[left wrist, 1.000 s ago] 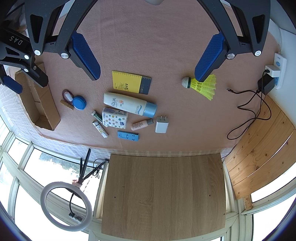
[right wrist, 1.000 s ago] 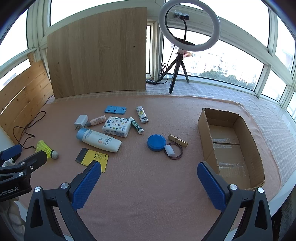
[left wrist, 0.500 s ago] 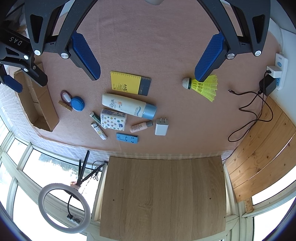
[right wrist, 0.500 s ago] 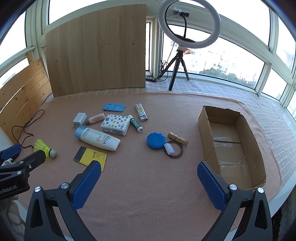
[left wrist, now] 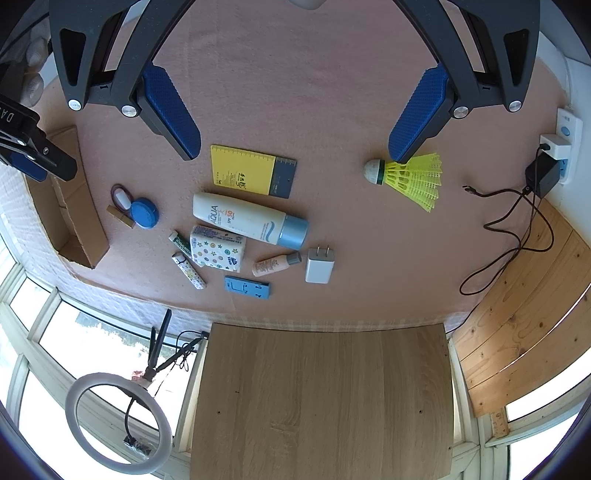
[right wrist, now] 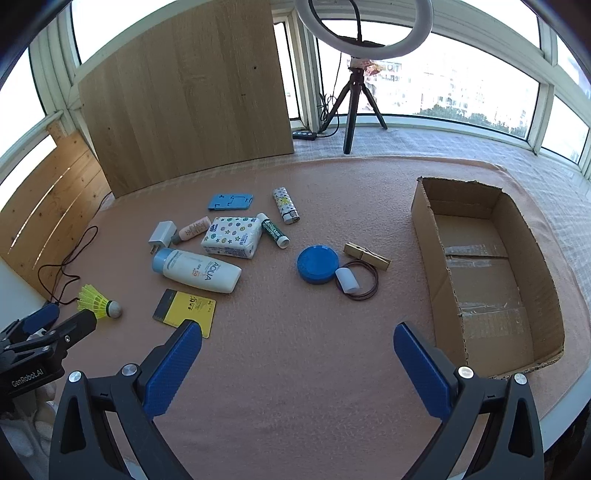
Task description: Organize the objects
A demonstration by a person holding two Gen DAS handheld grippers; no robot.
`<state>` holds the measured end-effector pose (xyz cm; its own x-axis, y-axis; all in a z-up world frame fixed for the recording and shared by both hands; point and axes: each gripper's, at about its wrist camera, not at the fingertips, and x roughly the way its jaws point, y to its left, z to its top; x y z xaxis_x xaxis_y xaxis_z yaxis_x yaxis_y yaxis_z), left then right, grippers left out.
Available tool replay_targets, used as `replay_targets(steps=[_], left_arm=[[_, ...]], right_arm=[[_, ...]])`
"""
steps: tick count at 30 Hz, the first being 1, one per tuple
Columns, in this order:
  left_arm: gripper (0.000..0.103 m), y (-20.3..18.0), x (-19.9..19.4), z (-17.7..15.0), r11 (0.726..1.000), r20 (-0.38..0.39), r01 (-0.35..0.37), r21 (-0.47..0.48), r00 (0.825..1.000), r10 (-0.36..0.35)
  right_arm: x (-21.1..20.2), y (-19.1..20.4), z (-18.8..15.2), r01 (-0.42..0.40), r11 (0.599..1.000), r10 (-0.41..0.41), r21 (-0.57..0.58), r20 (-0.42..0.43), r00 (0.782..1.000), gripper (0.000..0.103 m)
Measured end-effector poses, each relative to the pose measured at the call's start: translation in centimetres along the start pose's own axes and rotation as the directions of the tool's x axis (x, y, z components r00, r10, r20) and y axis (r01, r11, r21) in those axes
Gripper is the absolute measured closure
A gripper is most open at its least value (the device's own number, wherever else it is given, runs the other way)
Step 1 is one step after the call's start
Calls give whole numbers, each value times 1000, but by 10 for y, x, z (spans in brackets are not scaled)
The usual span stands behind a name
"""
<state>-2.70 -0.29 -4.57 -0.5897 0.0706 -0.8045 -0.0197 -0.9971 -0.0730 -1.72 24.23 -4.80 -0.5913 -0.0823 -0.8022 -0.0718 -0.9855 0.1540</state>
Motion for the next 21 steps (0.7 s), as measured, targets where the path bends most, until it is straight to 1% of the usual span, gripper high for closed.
replay_targets(steps=[4, 10, 13, 15, 17, 19, 21], left_arm=[[0, 0, 5, -1, 1000, -10, 6, 0, 1000, -6], [0, 0, 12, -2, 1000, -15, 10, 2, 1000, -10], [0, 2, 18, 0, 1000, -24, 22, -7, 999, -22], [0, 4, 22, 1, 999, -30, 29, -14, 999, -29], [0, 5, 26, 3, 999, -31, 30, -17, 999, -31], [1, 5, 30, 5, 999, -31, 38, -11, 999, -39], [1, 3, 35, 6, 1000, -32, 30, 7, 999, -30]], right_arm=[[2, -12, 5, -34, 999, 34, 30, -7, 999, 0], [10, -15, 12, -60, 998, 61, 36, -19, 998, 2], [19, -13, 17, -98, 995, 99, 33, -39, 994, 8], [27, -10, 21, -125, 992, 127, 32, -54, 990, 14], [36, -5, 26, -154, 988, 155, 27, -67, 986, 18], [44, 1, 32, -185, 983, 185, 18, -80, 979, 22], [53, 8, 36, -213, 977, 213, 10, -102, 972, 28]])
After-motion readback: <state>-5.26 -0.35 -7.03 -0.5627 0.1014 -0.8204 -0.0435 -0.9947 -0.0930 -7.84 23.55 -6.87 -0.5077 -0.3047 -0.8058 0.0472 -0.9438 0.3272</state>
